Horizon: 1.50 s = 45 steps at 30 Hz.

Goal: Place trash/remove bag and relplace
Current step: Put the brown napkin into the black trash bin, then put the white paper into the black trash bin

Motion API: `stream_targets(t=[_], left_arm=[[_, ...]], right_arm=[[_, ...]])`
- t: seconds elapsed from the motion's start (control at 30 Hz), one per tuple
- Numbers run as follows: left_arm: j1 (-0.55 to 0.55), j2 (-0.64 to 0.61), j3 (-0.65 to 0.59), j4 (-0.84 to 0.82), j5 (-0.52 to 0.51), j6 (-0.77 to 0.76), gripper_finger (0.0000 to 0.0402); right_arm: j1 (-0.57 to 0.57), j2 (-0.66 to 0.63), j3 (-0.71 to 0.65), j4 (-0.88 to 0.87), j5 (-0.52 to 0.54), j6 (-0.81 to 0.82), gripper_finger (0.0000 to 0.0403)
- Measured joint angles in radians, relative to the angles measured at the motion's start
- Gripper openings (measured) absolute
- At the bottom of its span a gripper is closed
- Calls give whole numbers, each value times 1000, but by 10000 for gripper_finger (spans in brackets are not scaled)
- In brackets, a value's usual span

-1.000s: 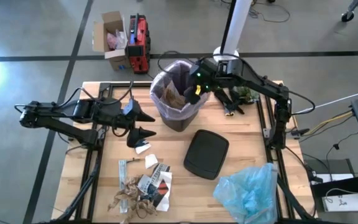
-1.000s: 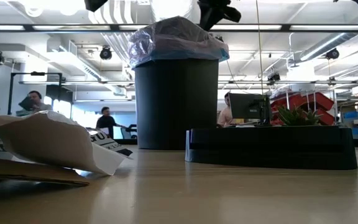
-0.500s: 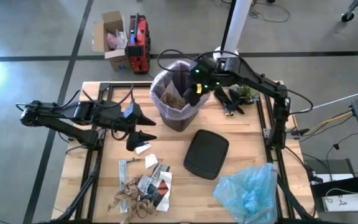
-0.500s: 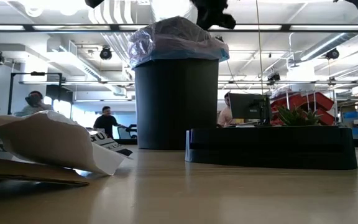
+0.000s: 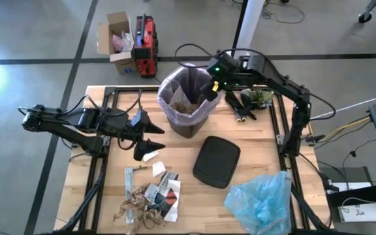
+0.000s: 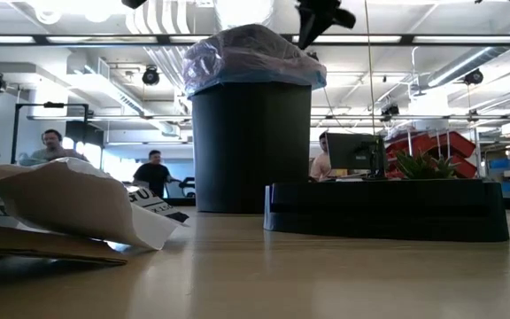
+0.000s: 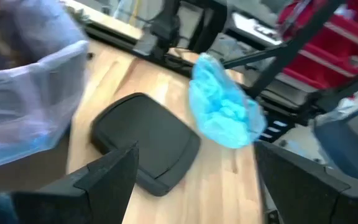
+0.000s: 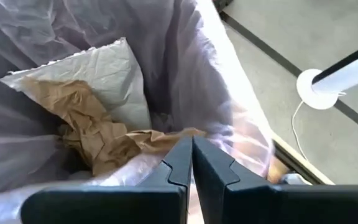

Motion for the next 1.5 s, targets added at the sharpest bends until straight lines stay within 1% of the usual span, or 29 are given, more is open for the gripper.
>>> stream_targets(t=[0.1, 0.23, 0.33, 0.4, 0.5, 0.67, 0.73, 0.8, 0.87, 1.0, 1.1, 1.23, 1.33, 1.43, 1.5], left_arm=[[0, 9, -5, -18, -43, 0, 308], [-9, 9, -5, -98, -50, -21, 308], [-33, 1, -5, -210, -50, -54, 308], [-60, -1, -5, -292, -59, -65, 308], [-114, 0, -28, -382, -105, -91, 308], [-176, 0, -143, -384, -157, -176, 308], [-185, -1, -201, -348, -171, -208, 308], [-191, -1, -264, -283, -181, -236, 308], [-199, -1, -324, -180, -182, -256, 308], [-224, -1, -445, 62, -182, -265, 308], [-244, 3, -514, 192, -182, -287, 308], [-244, 28, -572, 241, -182, -398, 308], [-245, 58, -603, 272, -183, -410, 308], [-245, 109, -621, 300, -182, -414, 312], [-244, 147, -624, 325, -180, -424, 315]], right_arm=[[4, -18, -1, -32, 4, -1, 2], [50, -47, -1, -50, 7, -50, 2], [129, -63, -1, -47, 41, -75, 2], [194, -67, -3, -49, 104, -67, 2], [294, -69, -4, -50, 194, -28, 2], [432, -70, -12, -48, 211, 46, 2], [478, -68, -20, -48, 223, 102, 2], [519, -68, -29, -48, 258, 170, 2], [558, -68, -41, -41, 280, 215, 2], [627, -66, -91, 3, 282, 248, 2], [669, -62, -149, 60, 280, 254, 2], [706, -61, -234, 178, 272, 283, 2], [720, -59, -297, 285, 248, 291, 6], [729, -59, -354, 376, 246, 302, 23], [731, -59, -382, 400, 233, 327, 41]])
